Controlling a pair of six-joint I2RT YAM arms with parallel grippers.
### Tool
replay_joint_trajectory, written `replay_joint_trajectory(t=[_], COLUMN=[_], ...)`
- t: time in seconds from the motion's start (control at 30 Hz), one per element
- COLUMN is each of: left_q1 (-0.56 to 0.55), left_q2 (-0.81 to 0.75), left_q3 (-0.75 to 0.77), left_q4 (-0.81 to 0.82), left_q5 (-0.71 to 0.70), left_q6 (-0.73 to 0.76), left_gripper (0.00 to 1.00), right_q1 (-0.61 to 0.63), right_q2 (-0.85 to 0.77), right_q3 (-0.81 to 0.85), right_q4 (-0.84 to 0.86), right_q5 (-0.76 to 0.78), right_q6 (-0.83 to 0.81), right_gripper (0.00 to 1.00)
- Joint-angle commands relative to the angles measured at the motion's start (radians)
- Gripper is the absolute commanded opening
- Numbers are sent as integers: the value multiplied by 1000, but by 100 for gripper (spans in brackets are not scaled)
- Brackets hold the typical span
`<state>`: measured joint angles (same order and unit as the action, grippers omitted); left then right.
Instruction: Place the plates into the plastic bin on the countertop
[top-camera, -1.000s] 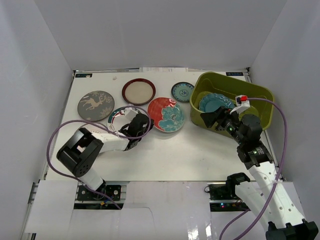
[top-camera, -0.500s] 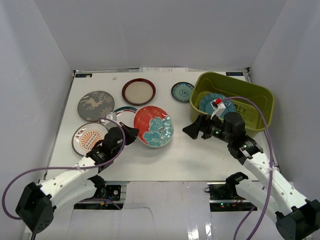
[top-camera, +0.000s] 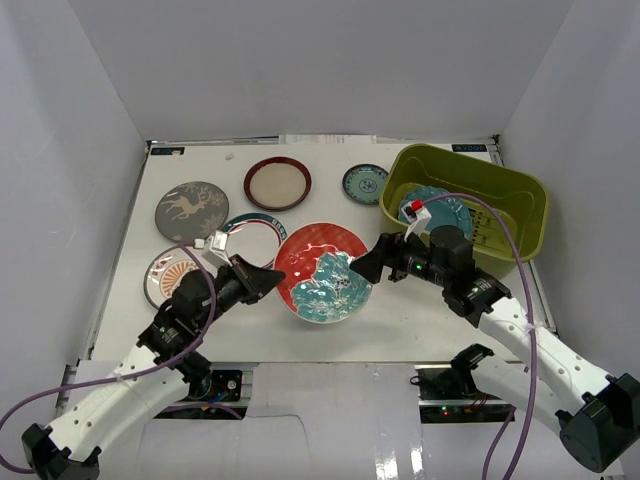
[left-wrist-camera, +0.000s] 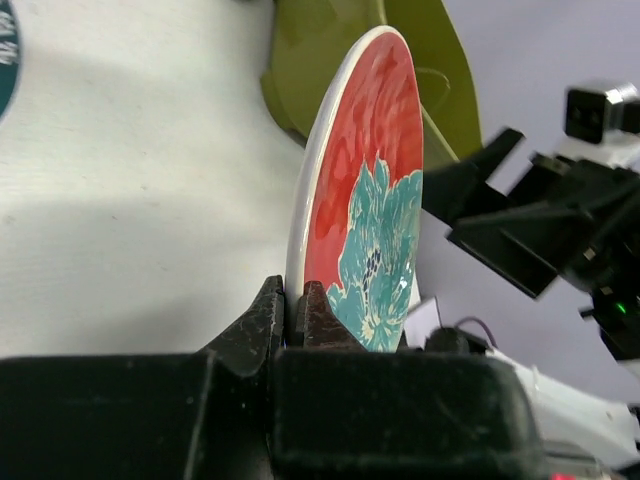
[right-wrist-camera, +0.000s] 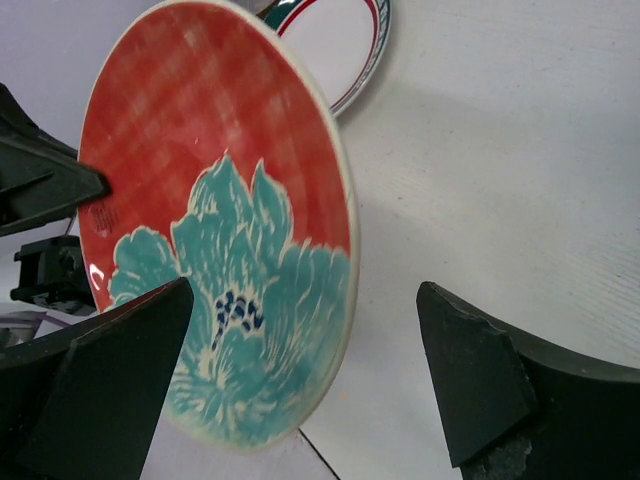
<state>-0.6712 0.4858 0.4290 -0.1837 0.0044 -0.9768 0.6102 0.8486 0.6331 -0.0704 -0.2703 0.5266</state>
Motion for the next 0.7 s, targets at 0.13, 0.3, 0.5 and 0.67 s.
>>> replay_joint_trajectory(t=[0.13, 0.3, 0.5, 0.67], left_q1=[4, 4, 4, 4], left_q2=[-69, -35, 19, 97], left_q3=[70, 97, 249, 401], left_q4=[291, 274, 37, -192], left_q5=[192, 207, 118, 46], left_q6=[-62, -16, 200, 416], left_gripper=[0, 39, 98, 98], right_q1=[3, 5, -15, -212], right_q2=[26, 4, 6, 47], right_q3=[-29, -30, 60, 195], right_q4=[141, 204, 202, 196], right_q5=[-55, -64, -11, -48], right_q6=[55, 108, 127, 150], right_gripper=[88, 21, 8, 8])
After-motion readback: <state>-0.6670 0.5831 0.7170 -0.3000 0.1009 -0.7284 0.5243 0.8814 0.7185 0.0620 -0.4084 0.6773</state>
